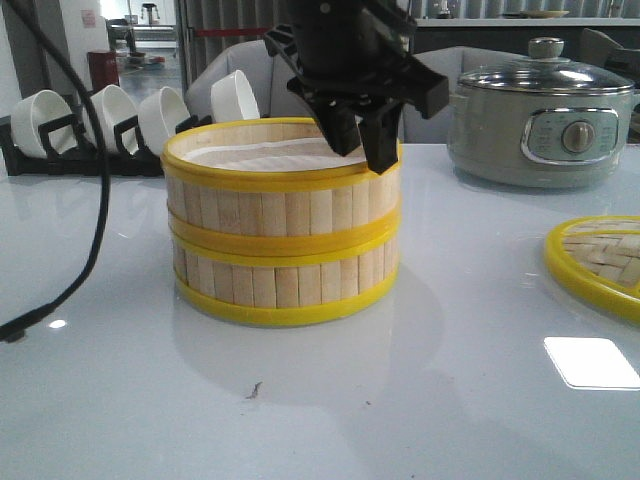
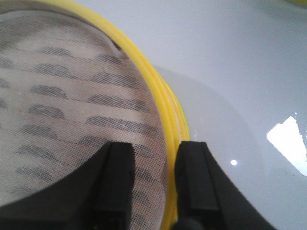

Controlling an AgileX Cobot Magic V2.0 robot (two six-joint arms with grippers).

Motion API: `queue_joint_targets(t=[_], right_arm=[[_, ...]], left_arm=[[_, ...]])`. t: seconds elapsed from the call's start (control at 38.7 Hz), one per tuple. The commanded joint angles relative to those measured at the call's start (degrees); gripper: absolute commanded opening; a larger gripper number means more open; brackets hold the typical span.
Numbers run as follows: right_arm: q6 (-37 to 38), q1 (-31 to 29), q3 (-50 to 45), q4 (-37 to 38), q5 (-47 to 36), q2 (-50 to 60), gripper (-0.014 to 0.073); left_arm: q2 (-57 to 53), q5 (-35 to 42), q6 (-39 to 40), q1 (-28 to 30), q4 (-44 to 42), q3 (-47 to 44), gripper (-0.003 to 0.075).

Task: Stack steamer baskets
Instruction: 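Lower the basket onto the centre basket and open the left gripper, then push down on the top basket rim with the left gripper to seat it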

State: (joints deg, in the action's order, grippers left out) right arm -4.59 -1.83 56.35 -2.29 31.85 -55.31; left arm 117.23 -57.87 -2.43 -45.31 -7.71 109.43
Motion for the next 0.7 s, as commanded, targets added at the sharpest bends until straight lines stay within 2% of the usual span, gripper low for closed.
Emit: queue_joint_targets(t=[0.0, 0.03, 0.08, 0.36, 0.67], right_arm=[[-0.60, 0.00, 2.17, 0.52, -4.19, 0.62, 0.0517], [-0.60, 0.00, 2.17, 0.52, -4.19, 0.62, 0.0517], [-0.60, 0.00, 2.17, 0.52, -4.19, 0.62, 0.0517], [-0.60, 0.00, 2.17, -0.21, -4.19, 0.62, 0.0517], [-0.60, 0.00, 2.17, -0.57, -3.51, 0.62, 0.0517]], left_arm=[[-5.86, 0.52, 0.96, 0.81, -3.69, 5.36, 0.0097], [-6.28, 0.52, 0.96, 0.93, -3.40, 5.99, 0.0074], [-7.36, 0.52, 0.96, 1.52, -2.88, 7.26, 0.0095], [-12.20, -1.31, 0.57, 4.88, 5.25, 9.45, 0.0085], [-11.51, -1.64, 0.28, 4.79, 5.25, 6.33, 0.0085]])
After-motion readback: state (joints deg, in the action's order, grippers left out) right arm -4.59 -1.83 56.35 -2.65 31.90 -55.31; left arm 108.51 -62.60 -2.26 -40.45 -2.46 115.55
